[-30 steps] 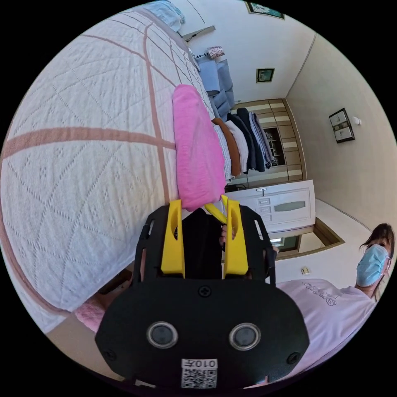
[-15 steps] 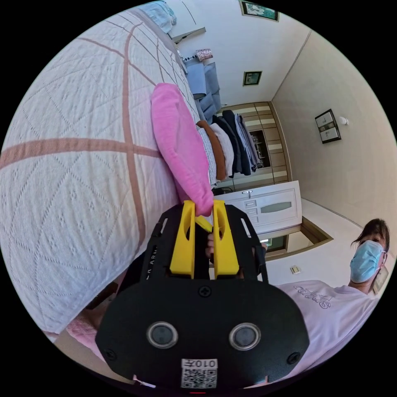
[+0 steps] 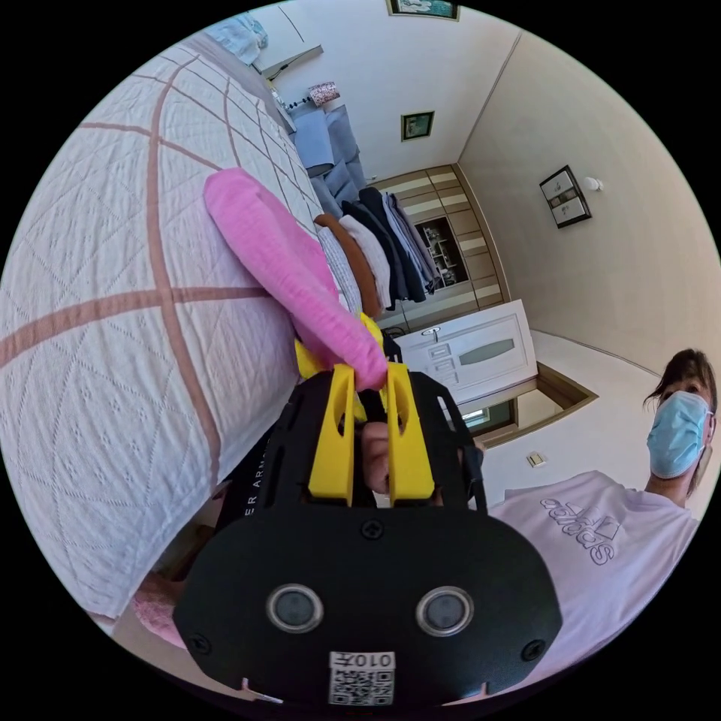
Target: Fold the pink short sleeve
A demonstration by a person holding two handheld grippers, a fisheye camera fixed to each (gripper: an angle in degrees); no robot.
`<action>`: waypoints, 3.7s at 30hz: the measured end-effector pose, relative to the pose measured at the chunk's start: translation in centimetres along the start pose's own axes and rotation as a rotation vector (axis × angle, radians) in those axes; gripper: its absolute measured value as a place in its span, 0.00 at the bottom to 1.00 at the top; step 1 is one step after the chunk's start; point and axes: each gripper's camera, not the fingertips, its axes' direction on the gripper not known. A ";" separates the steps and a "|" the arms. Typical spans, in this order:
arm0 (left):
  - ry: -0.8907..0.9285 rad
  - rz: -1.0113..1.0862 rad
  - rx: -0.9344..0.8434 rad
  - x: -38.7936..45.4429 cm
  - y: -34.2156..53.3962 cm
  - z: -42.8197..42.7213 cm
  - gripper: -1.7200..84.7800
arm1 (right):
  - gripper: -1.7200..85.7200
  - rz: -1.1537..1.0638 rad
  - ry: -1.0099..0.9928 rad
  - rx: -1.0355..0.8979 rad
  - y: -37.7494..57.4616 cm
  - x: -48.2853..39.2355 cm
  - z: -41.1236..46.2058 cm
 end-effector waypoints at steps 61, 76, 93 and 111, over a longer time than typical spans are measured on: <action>0.427 0.759 -0.048 35.5 -48.9 24.4 0.06 | 0.09 -1.216 0.514 0.242 2.8 -50.5 -10.7; 0.385 0.026 -0.249 9.5 -56.1 44.6 0.06 | 0.09 -0.488 0.302 0.163 -16.8 -32.6 -16.8; 0.044 0.512 -0.104 18.1 -44.3 31.2 0.04 | 0.06 -0.672 0.457 0.338 0.8 -34.1 -15.8; -1.509 0.560 0.427 30.9 12.2 3.7 0.06 | 0.04 -1.399 0.712 0.058 24.1 -31.9 16.7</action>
